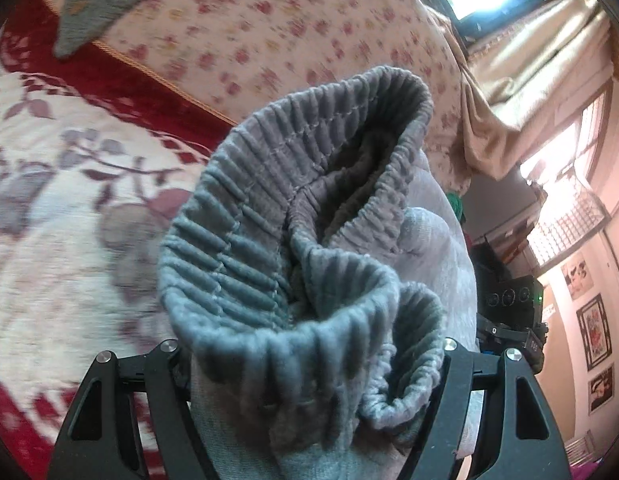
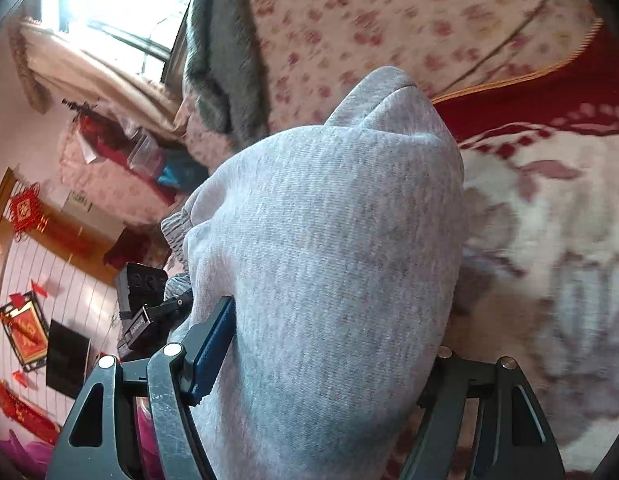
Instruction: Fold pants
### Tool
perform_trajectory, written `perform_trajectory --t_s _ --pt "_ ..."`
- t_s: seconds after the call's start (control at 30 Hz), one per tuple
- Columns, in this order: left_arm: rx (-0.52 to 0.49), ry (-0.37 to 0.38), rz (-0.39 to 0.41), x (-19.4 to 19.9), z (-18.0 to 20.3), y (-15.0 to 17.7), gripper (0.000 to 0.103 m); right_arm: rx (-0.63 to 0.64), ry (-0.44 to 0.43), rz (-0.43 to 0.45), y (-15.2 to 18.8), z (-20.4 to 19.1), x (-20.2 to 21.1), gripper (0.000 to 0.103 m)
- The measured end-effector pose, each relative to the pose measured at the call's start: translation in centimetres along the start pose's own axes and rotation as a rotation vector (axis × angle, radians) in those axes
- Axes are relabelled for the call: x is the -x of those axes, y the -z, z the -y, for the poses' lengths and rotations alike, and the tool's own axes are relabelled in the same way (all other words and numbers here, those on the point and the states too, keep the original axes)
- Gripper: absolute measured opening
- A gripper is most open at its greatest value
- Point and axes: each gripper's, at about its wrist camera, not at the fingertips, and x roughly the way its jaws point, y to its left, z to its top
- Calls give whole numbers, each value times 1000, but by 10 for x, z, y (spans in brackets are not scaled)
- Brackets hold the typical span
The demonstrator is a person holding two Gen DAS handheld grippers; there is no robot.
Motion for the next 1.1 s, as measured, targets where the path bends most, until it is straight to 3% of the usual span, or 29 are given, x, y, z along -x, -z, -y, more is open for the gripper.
perform_trajectory --t_s 0.3,0.43,0.57,0.73,0.87,1.0,1.1 --pt "-58 -64 -68 -59 37 16 75 -94 28 41 9 67 39 79" --pt "-109 -113 -52 -66 49 21 76 -150 27 45 16 86 42 82" --pt "-96 -130 -56 -66 50 24 82 -163 94 39 14 82 47 91" --pt "-107 -204 -56 -62 50 28 91 -109 226 69 20 69 64 94" --pt "-188 -333 -1 -44 63 31 93 -94 344 116 25 57 86 95" --pt "-256 -401 50 -28 79 34 93 -76 333 167 28 36 101 96" --pt "-298 -433 86 -18 91 37 93 -32 378 172 31 15 99 98"
